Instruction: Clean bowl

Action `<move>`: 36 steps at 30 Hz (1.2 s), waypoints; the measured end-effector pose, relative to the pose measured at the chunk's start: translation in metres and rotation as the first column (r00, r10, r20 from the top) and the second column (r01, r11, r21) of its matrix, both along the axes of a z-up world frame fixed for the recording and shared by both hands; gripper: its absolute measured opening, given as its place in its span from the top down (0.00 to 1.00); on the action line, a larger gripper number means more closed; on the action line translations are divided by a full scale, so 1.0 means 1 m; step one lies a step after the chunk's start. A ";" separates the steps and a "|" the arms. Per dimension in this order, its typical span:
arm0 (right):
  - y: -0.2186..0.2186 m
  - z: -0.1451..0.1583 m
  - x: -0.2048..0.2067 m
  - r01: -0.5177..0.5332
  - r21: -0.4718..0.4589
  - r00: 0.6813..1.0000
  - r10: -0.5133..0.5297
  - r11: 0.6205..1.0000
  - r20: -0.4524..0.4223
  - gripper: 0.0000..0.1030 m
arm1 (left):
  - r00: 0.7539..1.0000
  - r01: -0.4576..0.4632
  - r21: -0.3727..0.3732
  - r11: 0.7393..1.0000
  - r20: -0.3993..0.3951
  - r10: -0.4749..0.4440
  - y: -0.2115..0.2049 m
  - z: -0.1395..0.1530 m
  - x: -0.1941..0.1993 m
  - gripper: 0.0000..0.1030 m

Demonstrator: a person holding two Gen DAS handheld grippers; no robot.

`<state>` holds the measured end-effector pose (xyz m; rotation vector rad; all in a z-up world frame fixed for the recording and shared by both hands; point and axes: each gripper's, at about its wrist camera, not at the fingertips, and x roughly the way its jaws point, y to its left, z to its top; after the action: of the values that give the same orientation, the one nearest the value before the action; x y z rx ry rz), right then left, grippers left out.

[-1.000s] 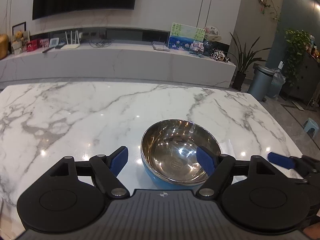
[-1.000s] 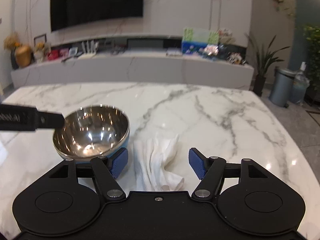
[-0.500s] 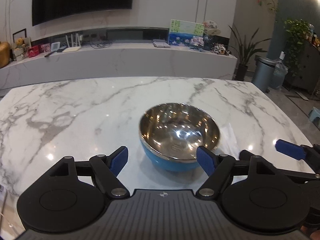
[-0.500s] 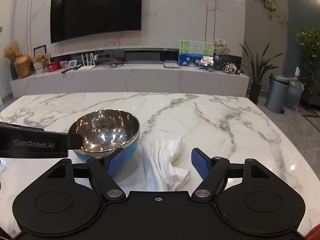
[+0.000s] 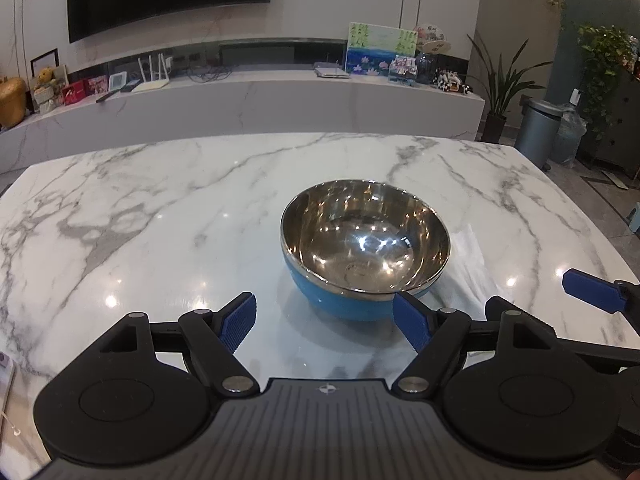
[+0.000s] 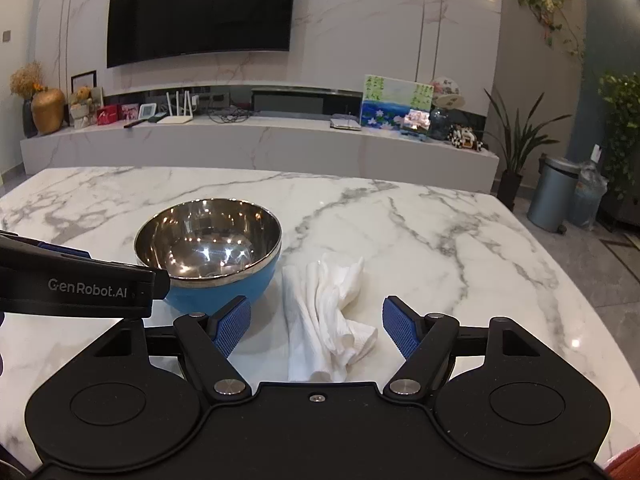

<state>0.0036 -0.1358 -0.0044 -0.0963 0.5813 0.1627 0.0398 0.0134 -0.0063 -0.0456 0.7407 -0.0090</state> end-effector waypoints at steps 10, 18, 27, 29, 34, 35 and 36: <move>-0.010 -0.003 0.003 0.038 0.040 0.999 -0.037 0.998 -0.021 0.31 | 0.999 -0.026 0.001 1.000 -0.045 0.026 0.005 -0.008 0.003 0.28; -0.008 -0.005 0.004 0.037 0.042 0.999 -0.035 0.998 -0.033 0.31 | 0.998 -0.019 0.002 1.000 -0.061 0.019 0.004 -0.012 0.004 0.28; -0.009 -0.007 0.005 0.035 0.049 0.998 -0.032 0.998 -0.054 0.31 | 0.997 -0.009 0.001 1.000 -0.073 0.010 0.003 -0.015 0.004 0.28; -0.008 -0.008 0.005 0.034 0.048 0.998 -0.031 0.998 -0.055 0.31 | 0.997 -0.008 -0.001 1.000 -0.075 0.008 0.003 -0.016 0.004 0.28; -0.009 -0.006 0.004 0.034 0.048 0.998 -0.031 0.998 -0.060 0.31 | 0.997 -0.011 0.007 1.000 -0.074 0.011 0.002 -0.016 0.004 0.28; -0.009 -0.006 0.004 0.033 0.048 0.998 -0.030 0.998 -0.063 0.31 | 0.997 -0.012 0.008 1.000 -0.073 0.012 0.002 -0.016 0.004 0.28; -0.009 -0.006 0.003 0.033 0.048 0.997 -0.030 0.998 -0.064 0.31 | 0.997 -0.012 0.010 1.000 -0.073 0.013 0.002 -0.016 0.004 0.28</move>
<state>0.0069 -0.1448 -0.0101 -0.0344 0.6414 0.1500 0.0434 0.0156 -0.0218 -0.0416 0.8135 0.0084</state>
